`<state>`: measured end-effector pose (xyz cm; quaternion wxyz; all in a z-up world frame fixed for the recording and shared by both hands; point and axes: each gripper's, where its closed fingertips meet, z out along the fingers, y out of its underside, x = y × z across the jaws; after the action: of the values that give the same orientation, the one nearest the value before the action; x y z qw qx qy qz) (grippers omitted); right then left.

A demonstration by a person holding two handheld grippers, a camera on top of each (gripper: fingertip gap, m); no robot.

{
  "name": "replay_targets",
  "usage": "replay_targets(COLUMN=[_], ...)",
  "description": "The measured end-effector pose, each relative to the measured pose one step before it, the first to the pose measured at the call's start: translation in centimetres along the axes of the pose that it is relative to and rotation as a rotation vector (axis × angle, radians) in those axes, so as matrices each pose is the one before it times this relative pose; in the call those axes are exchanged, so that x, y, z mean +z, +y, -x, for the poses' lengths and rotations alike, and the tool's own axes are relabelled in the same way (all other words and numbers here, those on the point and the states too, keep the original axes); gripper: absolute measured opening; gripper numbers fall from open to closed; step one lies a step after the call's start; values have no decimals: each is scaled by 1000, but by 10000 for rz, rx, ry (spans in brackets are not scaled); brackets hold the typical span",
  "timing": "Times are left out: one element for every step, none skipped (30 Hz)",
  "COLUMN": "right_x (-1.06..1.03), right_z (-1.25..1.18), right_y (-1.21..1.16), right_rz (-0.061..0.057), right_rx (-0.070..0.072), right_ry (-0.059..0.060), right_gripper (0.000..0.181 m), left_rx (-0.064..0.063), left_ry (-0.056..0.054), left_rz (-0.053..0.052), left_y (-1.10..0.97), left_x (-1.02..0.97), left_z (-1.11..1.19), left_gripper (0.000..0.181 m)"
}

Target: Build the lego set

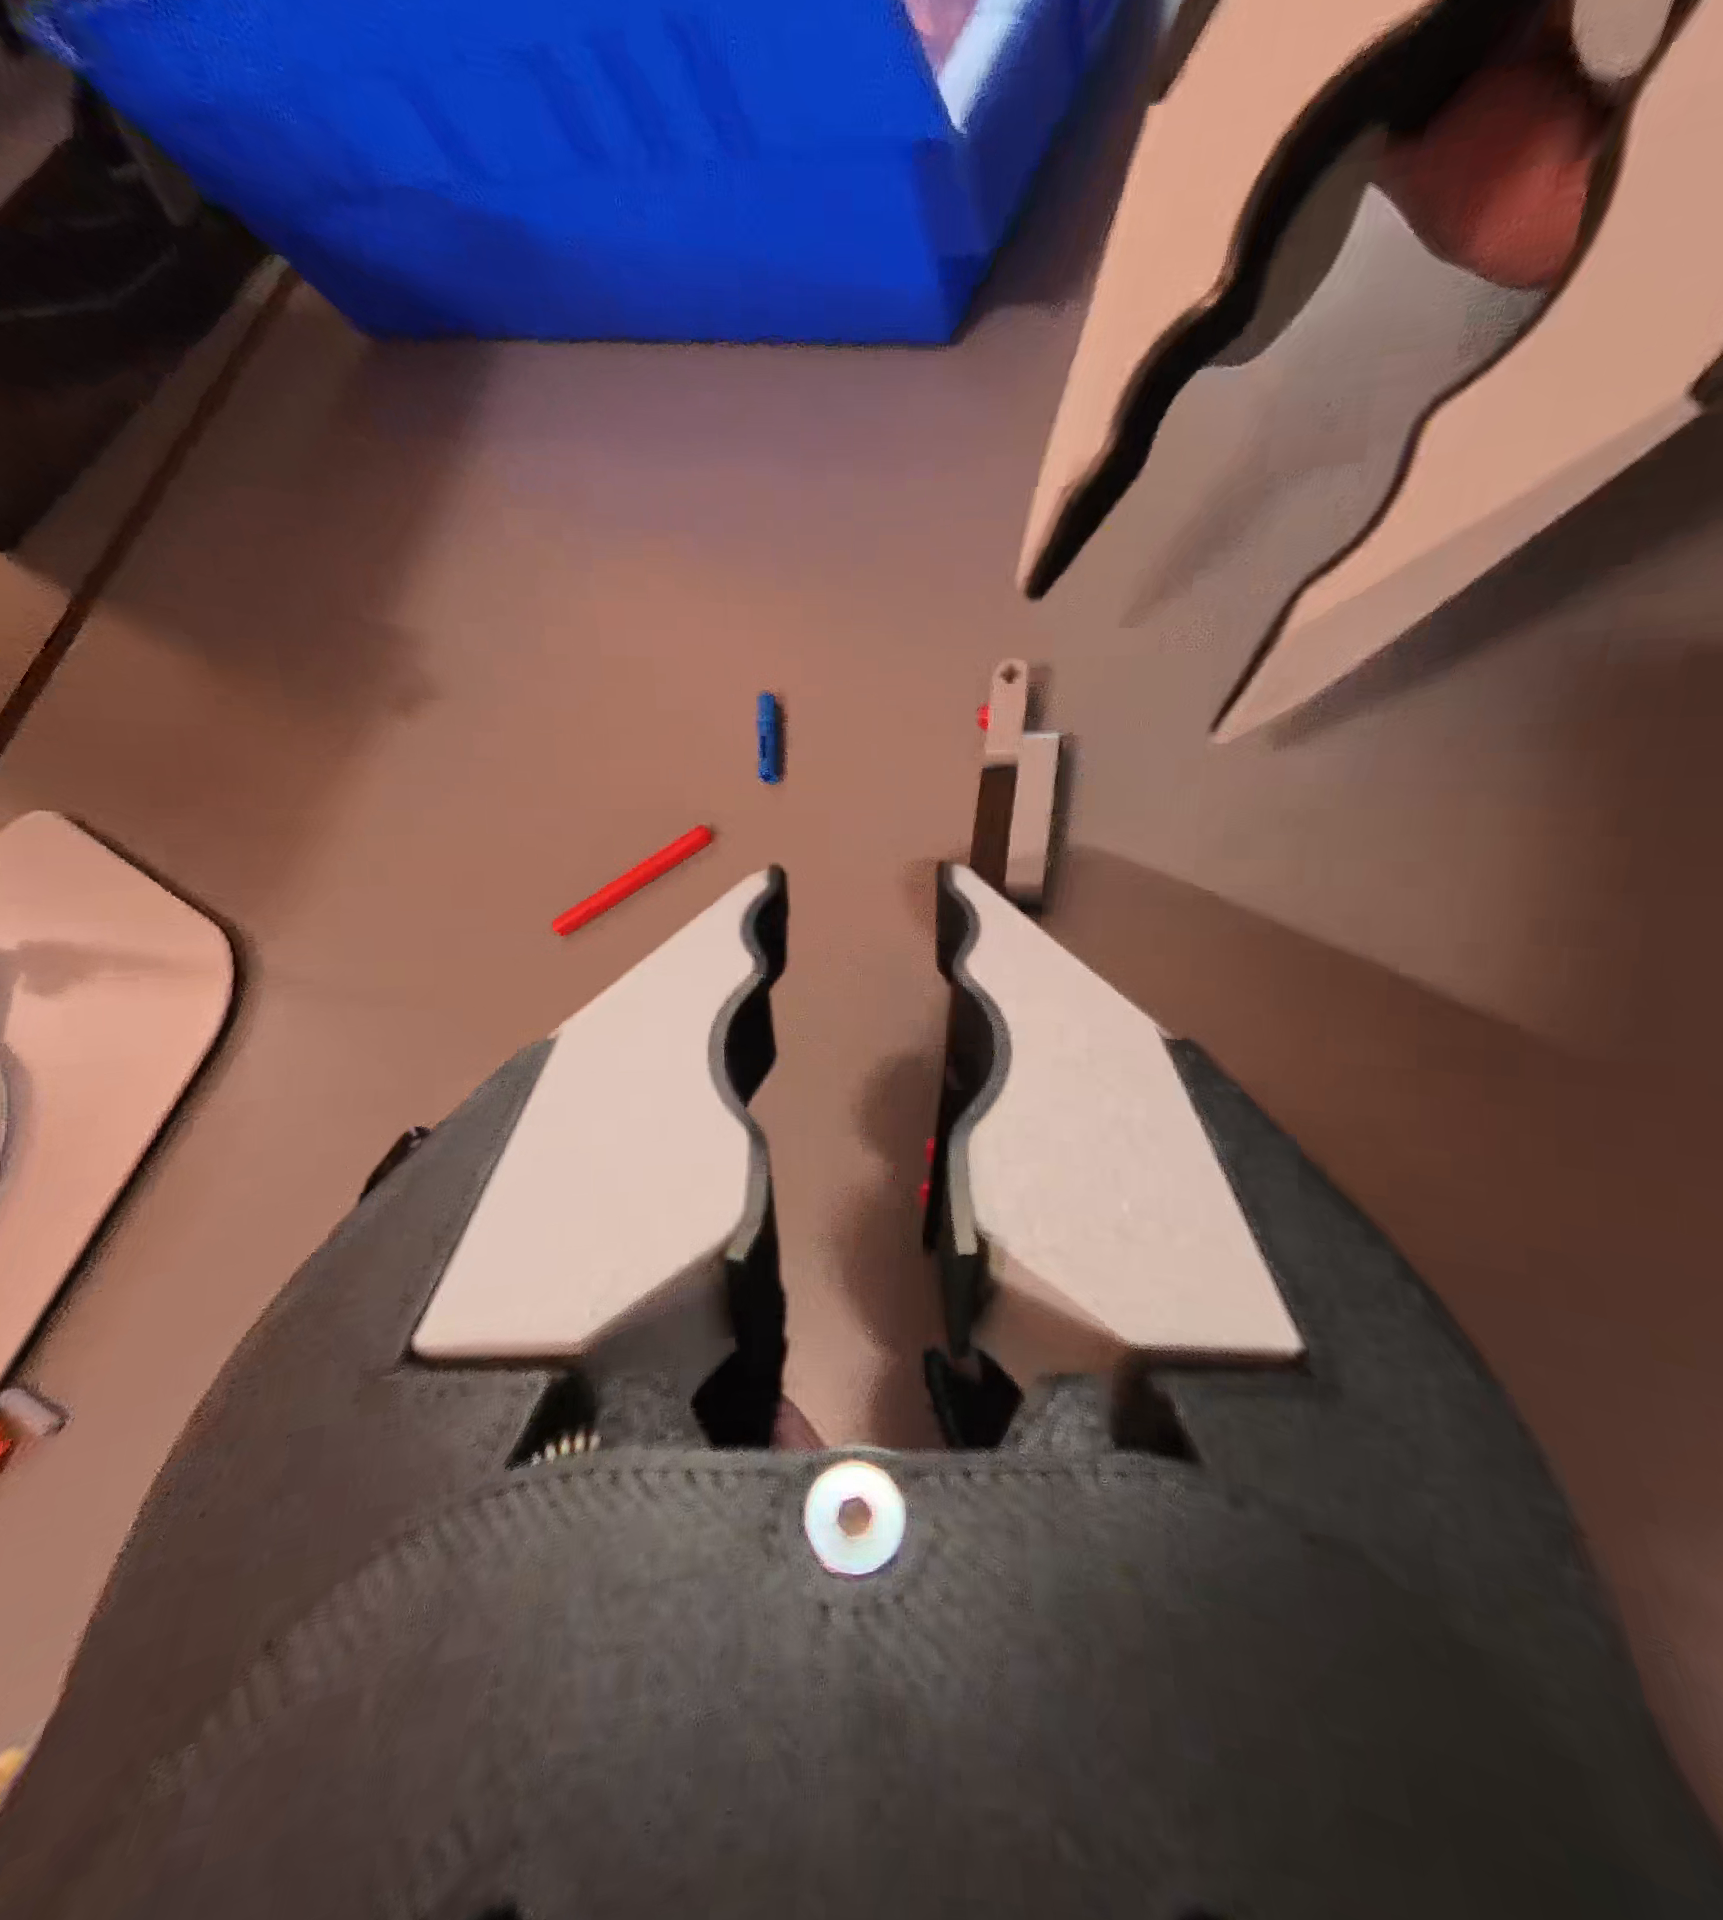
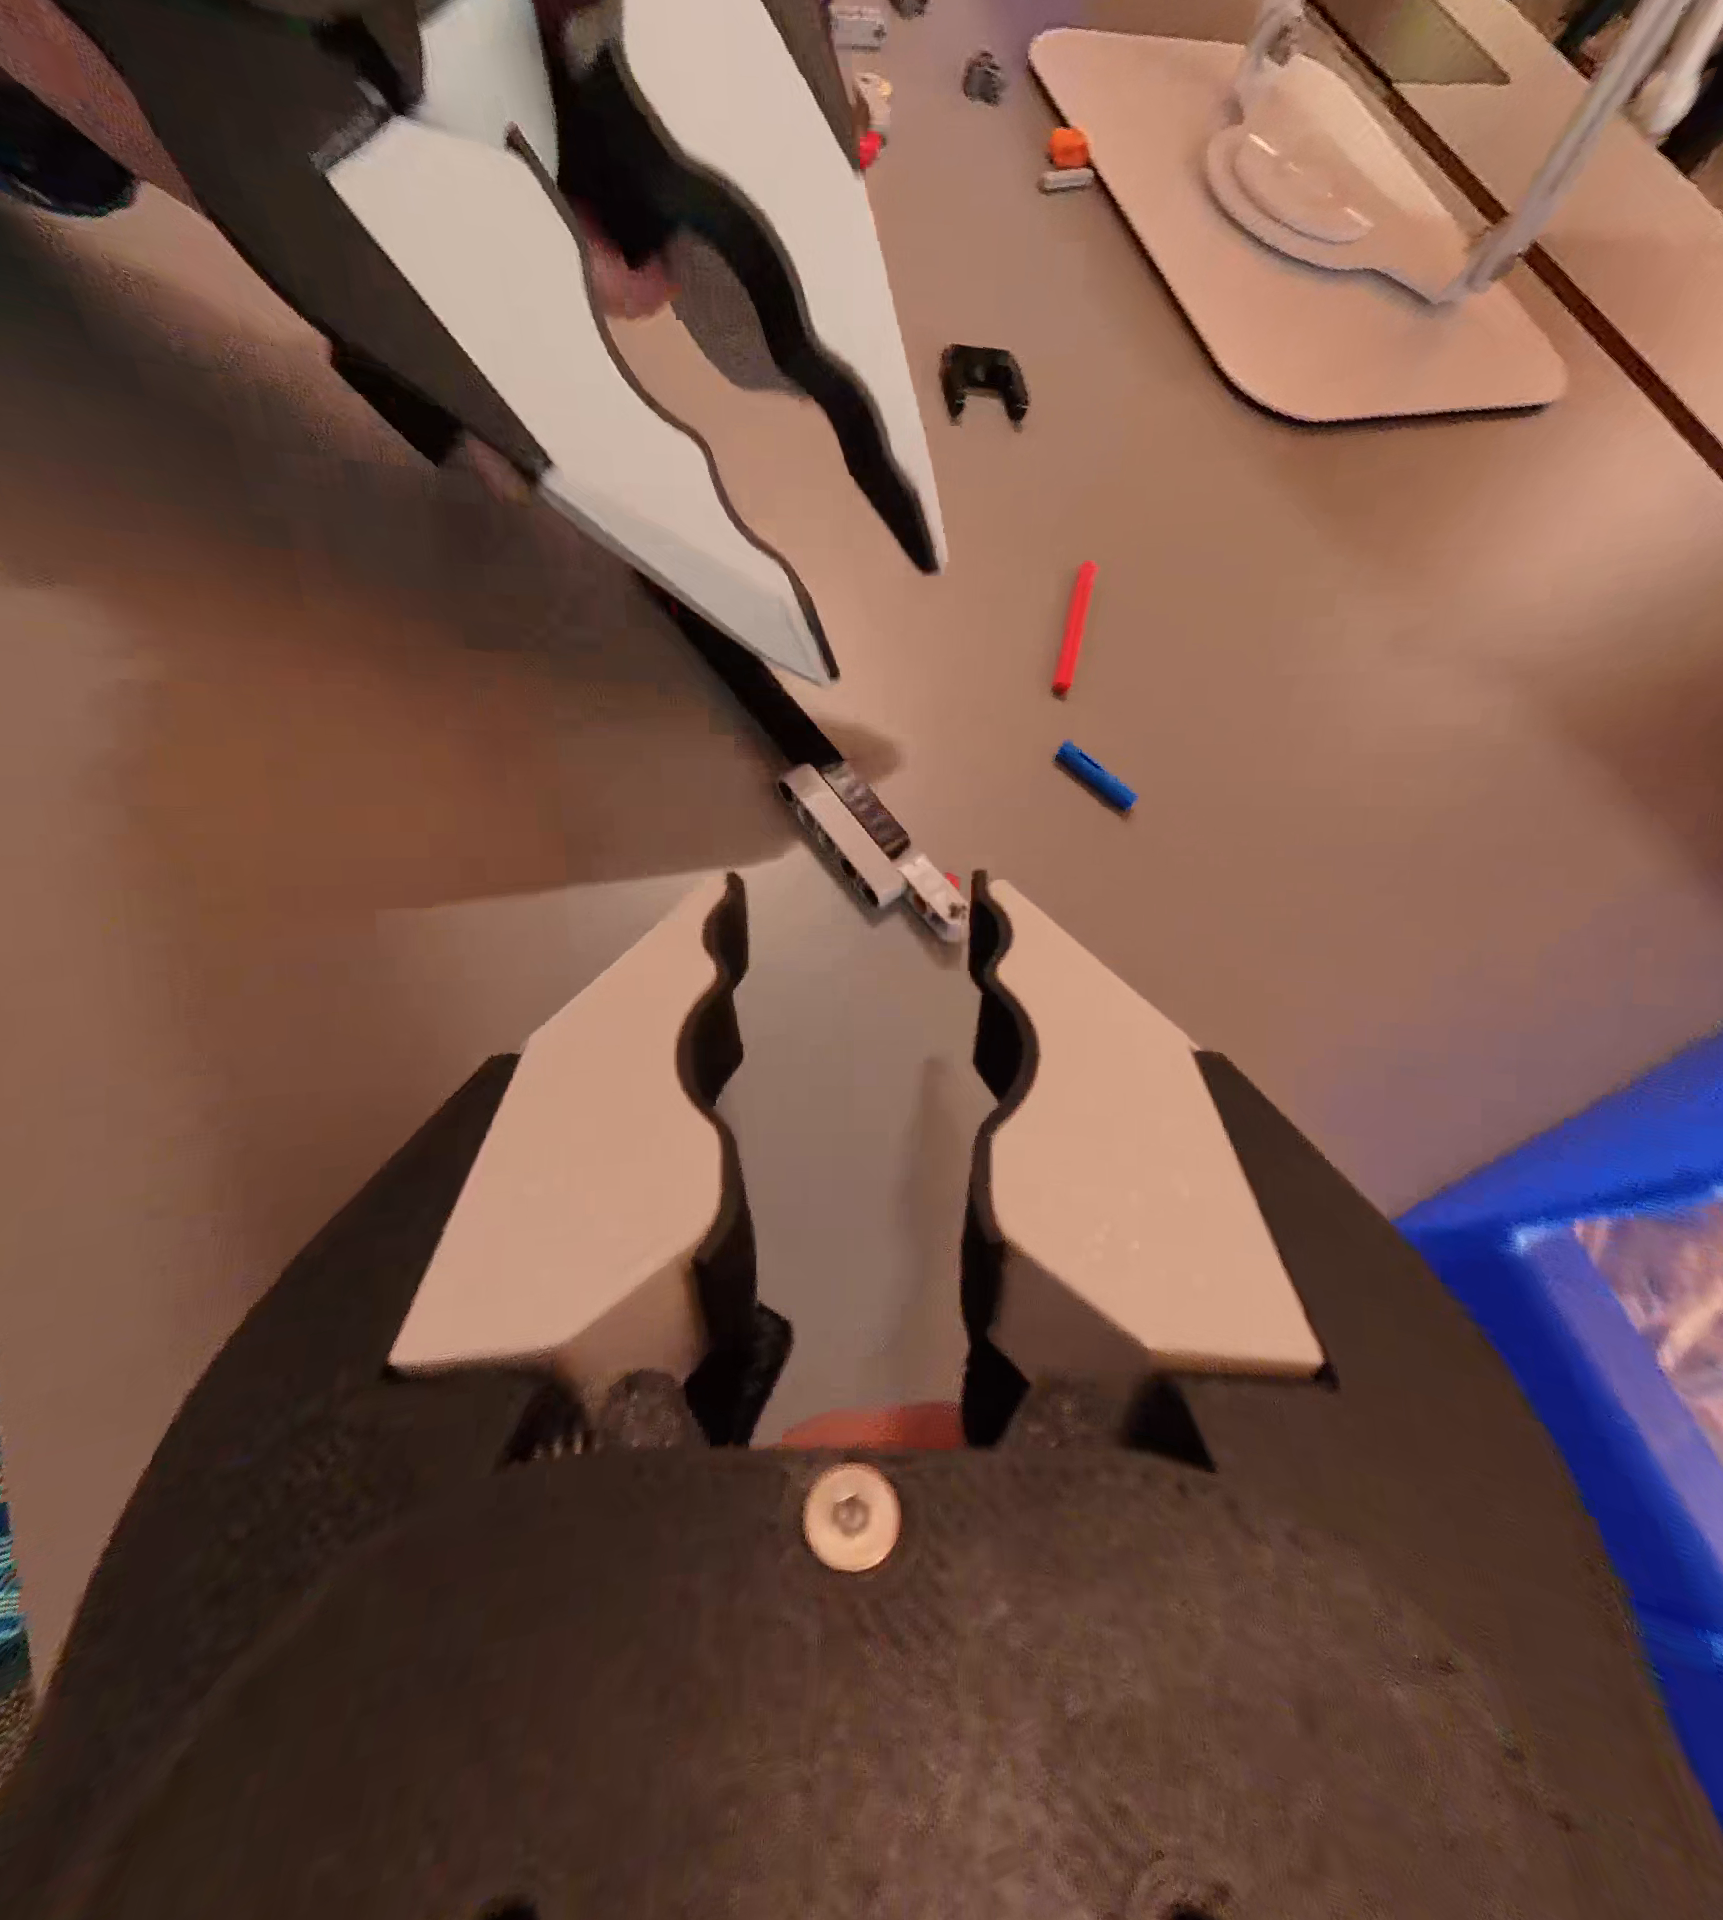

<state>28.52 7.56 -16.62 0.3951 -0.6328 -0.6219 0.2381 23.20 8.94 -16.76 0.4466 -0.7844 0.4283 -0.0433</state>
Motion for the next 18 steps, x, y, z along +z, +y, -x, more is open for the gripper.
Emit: replay_targets(right_x=[-254,-221,-183,-98,-41,30,121,203,264,297,322,282,171,99,93,157,218,246], right_z=[-98,43,183,153,230,184,145,20,-136,-216,65,243,-84,-278,184,128,-312,-209], right_y=[161,251,308,243,178,214,188,168,316,306,265,20,-273,-507,-350,-120,-294,-325], right_rz=[105,175,211,154,116,136,125,109,209,199,185,52,-62,-130,-26,118,11,-53], right_rx=[93,123,127,124,91,57,62,89,85,114,184,114,65,106,60,-4,-31,-15], right_ry=[122,32,-41,1,-24,-1,-2,61,135,179,-39,-159,36,139,-155,-99,208,93], right_gripper=[42,46,50,57,65,76,85,89,92,91,96,97,98,99,100,101,102,103], left_rx=[-159,-105,-42,-61,-121,-215,-195,-144,-46,-25,-162,-349,-276,-185,-73,-140,-253,-198], left_ry=[12,-19,100,224,132,152,314,158,16,-48,232,200,237,149,-72,76,209,-12], left_rz=[-98,-28,-2,55,71,-19,-47,68,133,162,100,17,26,215,373,251,31,-93], left_y=[-166,-74,-12,62,123,94,116,304,403,433,313,124,163,478,655,420,39,-131], left_x=[-296,-303,-381,-388,-341,-322,-235,-125,-106,-133,-146,-105,13,168,262,237,148,116], left_z=[134,132,-138,-405,-321,-401,-694,-446,-117,84,-279,-209,-286,-177,140,-51,-191,199], left_gripper=[32,38,40,44,48,49,55,61,67,72,78,83,88,91,98,105,108,110])
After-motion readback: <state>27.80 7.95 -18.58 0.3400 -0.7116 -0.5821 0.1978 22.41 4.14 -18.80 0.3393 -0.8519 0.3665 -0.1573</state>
